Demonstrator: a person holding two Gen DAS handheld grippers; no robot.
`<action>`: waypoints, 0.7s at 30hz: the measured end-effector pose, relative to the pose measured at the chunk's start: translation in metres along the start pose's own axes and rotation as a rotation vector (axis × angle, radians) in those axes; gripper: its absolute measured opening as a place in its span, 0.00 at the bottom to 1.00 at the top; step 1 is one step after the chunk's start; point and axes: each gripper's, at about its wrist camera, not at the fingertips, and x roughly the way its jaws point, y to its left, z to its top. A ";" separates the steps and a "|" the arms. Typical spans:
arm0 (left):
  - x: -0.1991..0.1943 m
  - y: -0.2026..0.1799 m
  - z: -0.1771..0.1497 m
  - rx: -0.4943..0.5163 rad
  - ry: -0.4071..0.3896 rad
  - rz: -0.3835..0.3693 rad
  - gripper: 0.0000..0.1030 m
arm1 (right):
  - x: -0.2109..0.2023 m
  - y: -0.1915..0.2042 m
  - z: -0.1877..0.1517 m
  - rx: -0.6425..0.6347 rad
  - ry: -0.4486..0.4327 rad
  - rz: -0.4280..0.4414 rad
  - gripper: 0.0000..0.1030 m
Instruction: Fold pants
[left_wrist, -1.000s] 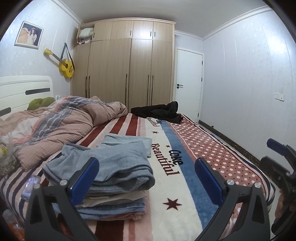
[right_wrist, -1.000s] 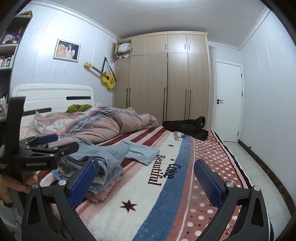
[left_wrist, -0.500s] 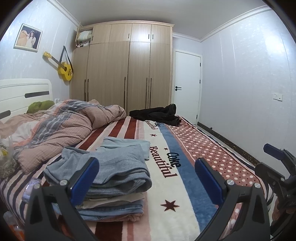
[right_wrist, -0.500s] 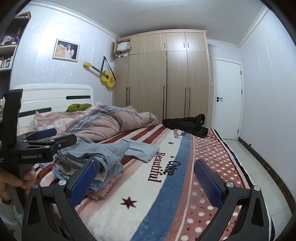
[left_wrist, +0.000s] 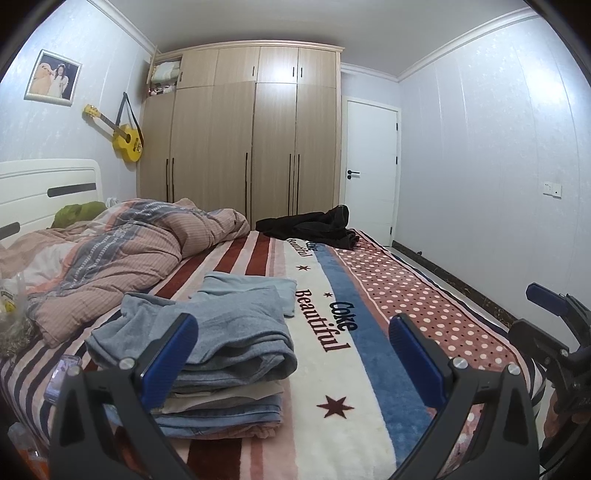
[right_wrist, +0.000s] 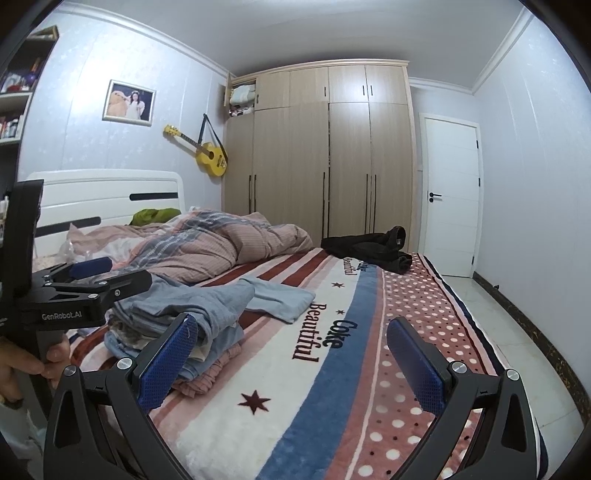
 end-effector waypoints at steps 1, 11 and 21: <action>-0.001 0.000 0.000 0.000 0.000 0.000 0.99 | 0.000 0.001 0.000 0.001 -0.001 0.000 0.99; -0.002 0.000 -0.001 0.002 0.002 0.000 0.99 | -0.003 0.001 0.000 0.003 -0.003 -0.002 0.99; -0.002 -0.001 -0.001 0.002 0.003 -0.002 0.99 | -0.003 0.001 -0.001 0.004 -0.005 -0.003 0.99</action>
